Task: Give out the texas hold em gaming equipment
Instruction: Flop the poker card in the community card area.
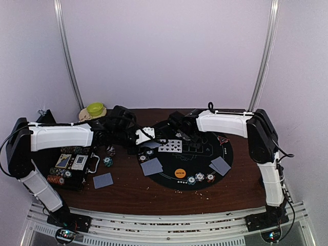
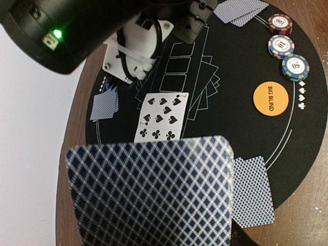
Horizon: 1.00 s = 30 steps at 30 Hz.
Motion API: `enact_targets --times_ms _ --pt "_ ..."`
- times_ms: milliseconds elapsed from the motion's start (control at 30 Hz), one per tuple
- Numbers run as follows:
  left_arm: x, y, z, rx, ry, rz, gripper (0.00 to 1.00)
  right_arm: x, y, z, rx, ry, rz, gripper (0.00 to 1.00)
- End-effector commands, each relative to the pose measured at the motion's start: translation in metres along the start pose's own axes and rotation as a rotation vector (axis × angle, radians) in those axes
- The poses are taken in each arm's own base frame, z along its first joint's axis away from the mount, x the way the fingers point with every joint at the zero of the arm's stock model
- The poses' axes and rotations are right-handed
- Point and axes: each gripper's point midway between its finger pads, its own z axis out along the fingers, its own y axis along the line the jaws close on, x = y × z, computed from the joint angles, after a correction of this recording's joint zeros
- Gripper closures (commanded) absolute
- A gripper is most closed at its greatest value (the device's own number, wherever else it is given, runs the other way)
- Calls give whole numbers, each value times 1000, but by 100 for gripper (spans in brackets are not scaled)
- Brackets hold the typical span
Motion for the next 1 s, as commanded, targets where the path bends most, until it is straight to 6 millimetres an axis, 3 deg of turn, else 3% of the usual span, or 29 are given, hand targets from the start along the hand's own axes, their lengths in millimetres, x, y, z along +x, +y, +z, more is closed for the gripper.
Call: enact_targets --times_ms 0,433,967 --pt "-8 6 0 -16 -33 3 45 -15 4 -2 17 -13 0 100" --pt "-10 6 -3 -17 -39 4 45 -40 35 -11 -42 -71 -37 100" --pt "-10 5 -2 -13 -38 4 45 -46 55 -3 -71 -62 -55 96"
